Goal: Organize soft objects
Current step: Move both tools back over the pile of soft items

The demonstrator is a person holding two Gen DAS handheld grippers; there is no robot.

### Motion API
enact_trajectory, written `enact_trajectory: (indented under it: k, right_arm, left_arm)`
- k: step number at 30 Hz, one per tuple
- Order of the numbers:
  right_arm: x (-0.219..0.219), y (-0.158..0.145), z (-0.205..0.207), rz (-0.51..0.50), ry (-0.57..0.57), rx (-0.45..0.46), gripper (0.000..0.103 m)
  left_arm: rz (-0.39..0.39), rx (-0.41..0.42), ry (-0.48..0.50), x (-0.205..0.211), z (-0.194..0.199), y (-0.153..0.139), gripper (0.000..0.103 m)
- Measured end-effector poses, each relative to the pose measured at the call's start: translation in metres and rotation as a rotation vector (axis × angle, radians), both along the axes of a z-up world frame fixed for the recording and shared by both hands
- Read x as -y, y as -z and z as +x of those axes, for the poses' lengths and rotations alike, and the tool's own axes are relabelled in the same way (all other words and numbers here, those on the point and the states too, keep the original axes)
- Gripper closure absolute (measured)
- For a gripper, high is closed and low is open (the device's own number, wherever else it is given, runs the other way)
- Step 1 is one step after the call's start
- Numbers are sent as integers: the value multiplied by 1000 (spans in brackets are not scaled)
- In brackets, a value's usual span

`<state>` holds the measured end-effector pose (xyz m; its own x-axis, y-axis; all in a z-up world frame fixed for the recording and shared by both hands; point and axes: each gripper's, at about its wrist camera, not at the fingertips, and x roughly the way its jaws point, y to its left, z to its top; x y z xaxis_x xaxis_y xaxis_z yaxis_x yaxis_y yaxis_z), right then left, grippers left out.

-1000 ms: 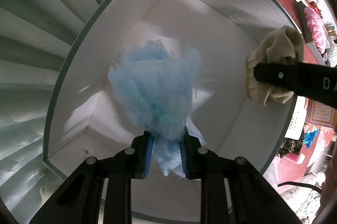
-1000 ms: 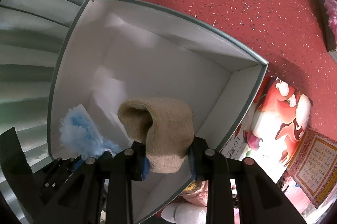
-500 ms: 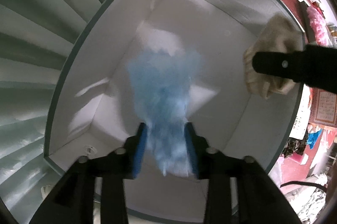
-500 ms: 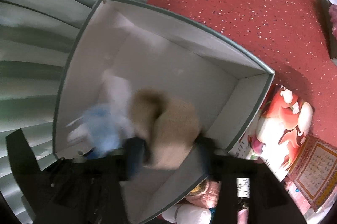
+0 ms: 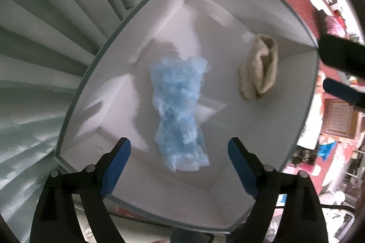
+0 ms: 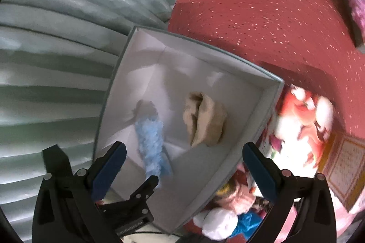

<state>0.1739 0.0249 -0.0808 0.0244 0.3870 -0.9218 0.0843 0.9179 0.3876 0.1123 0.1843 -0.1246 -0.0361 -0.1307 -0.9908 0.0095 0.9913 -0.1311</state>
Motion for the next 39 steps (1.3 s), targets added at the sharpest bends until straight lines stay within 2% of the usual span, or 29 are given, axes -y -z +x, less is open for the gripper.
enact_trajectory:
  k: [3, 9, 14, 18, 24, 30, 34, 39]
  right_arm:
    - [12, -17, -10, 29, 30, 2, 0]
    - [37, -48, -46, 34, 56, 22, 0]
    - [60, -51, -90, 1, 60, 4, 0]
    - [93, -34, -125, -30, 123, -45, 0]
    - [170, -8, -178, -88, 327, -125, 0]
    - [247, 17, -207, -189, 482, -175, 0]
    - [282, 31, -209, -227, 509, -178, 0]
    - [312, 54, -196, -268, 445, -160, 0]
  left_arm:
    - [-59, 9, -1, 0, -6, -12, 1]
    - [-46, 65, 68, 15, -27, -37, 0]
    - [-52, 73, 117, 15, -42, -33, 0]
    - [-52, 76, 187, 31, -62, -35, 0]
    - [-42, 107, 346, 81, -93, -50, 0]
    - [-11, 109, 474, 137, -112, -47, 0]
    - [26, 71, 514, 170, -126, -31, 0]
    - [50, 23, 504, 199, -146, -15, 0]
